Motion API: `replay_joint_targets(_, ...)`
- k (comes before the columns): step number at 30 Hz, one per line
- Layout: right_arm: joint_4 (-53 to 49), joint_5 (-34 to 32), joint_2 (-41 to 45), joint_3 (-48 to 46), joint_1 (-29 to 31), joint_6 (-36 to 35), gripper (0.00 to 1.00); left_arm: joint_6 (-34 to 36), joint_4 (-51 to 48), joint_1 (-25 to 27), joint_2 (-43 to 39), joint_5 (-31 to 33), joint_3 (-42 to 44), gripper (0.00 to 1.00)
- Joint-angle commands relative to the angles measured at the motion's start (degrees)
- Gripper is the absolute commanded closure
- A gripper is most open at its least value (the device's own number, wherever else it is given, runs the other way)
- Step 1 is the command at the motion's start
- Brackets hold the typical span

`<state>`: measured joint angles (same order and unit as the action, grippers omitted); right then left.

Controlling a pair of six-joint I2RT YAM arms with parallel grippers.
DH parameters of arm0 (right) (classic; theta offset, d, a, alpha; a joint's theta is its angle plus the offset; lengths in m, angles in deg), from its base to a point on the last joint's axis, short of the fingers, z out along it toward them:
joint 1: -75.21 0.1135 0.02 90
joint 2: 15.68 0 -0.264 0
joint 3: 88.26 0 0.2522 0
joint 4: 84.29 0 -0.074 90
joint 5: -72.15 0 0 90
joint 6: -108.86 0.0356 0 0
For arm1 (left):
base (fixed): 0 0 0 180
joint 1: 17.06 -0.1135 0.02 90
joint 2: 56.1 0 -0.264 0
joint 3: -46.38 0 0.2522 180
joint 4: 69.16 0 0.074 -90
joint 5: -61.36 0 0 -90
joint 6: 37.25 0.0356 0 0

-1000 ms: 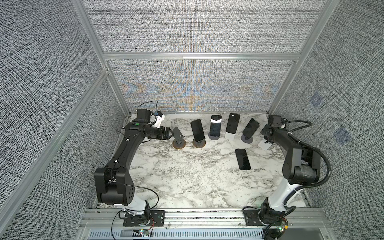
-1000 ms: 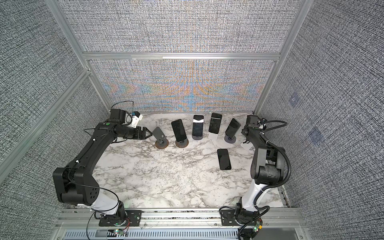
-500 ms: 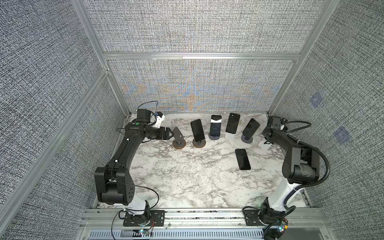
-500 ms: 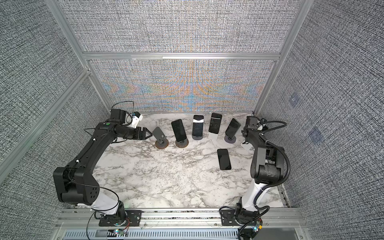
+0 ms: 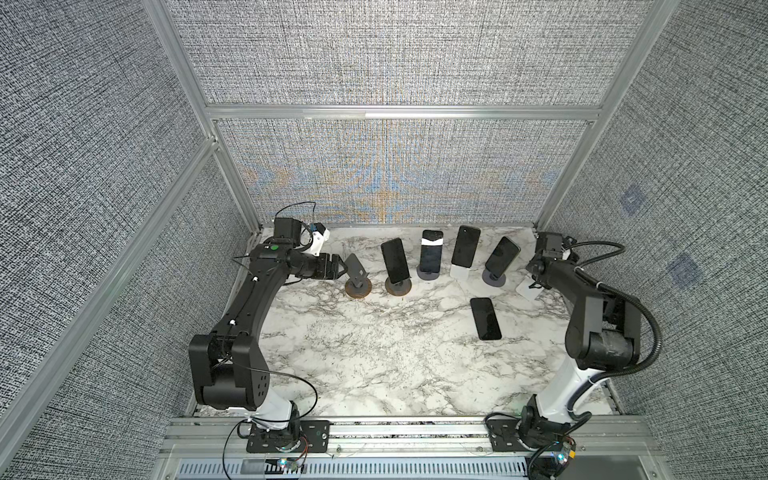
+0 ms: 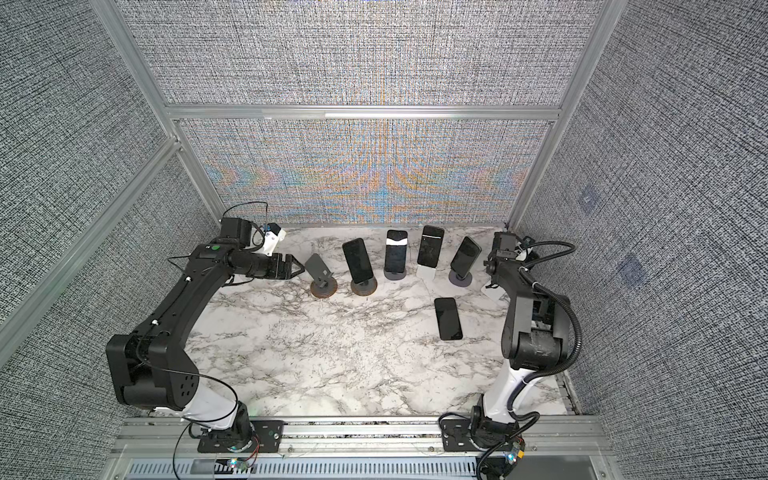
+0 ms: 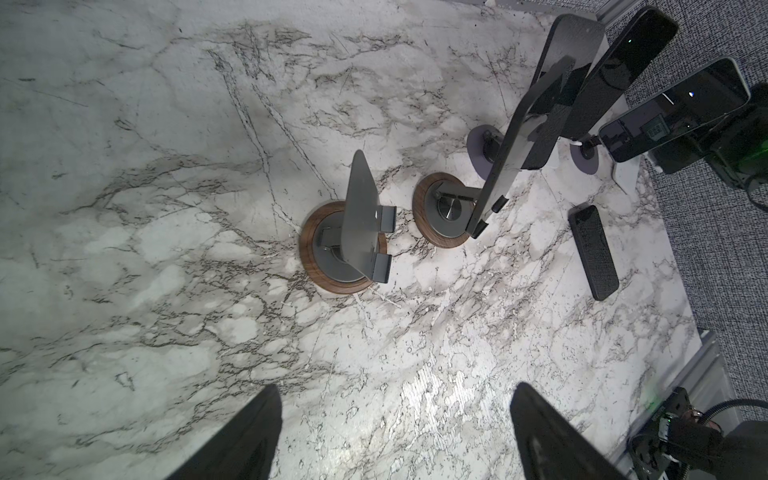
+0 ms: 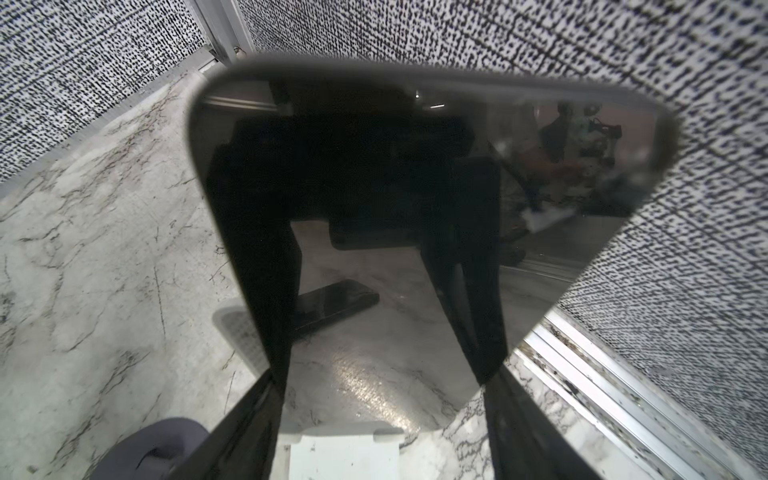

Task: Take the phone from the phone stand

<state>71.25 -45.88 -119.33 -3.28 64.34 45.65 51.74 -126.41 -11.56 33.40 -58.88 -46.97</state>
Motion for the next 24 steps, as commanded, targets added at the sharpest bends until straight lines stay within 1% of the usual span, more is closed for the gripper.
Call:
replay_joint_targets(1,0.6,-1.3,1.1,-0.1,-0.1,-0.1,0.33,0.7,-0.5,0.0,-0.5,-1.1,-0.4,0.13)
replay_joint_targets(10,-1.4,0.2,6.5,-3.3,0.0,0.2,0.33,0.5,-0.4,0.0,-0.6,-1.4,-0.3,0.13)
replay_joint_targets(15,-3.4,3.6,9.2,-6.5,0.0,1.3,0.34,0.2,-0.2,0.0,-1.0,-1.5,-0.4,0.13)
replay_joint_targets(18,-3.9,4.1,10.1,-8.1,0.0,1.4,0.33,0.2,0.0,0.0,-1.4,-1.5,-0.3,0.13)
replay_joint_targets(21,-6.3,7.2,10.7,-7.6,0.0,1.3,0.28,0.2,0.1,0.0,-1.6,-1.6,-0.2,0.13)
replay_joint_targets(24,-13.4,10.9,11.1,-5.1,0.1,3.0,0.17,0.3,0.1,0.0,-1.7,-1.5,-0.1,0.13)
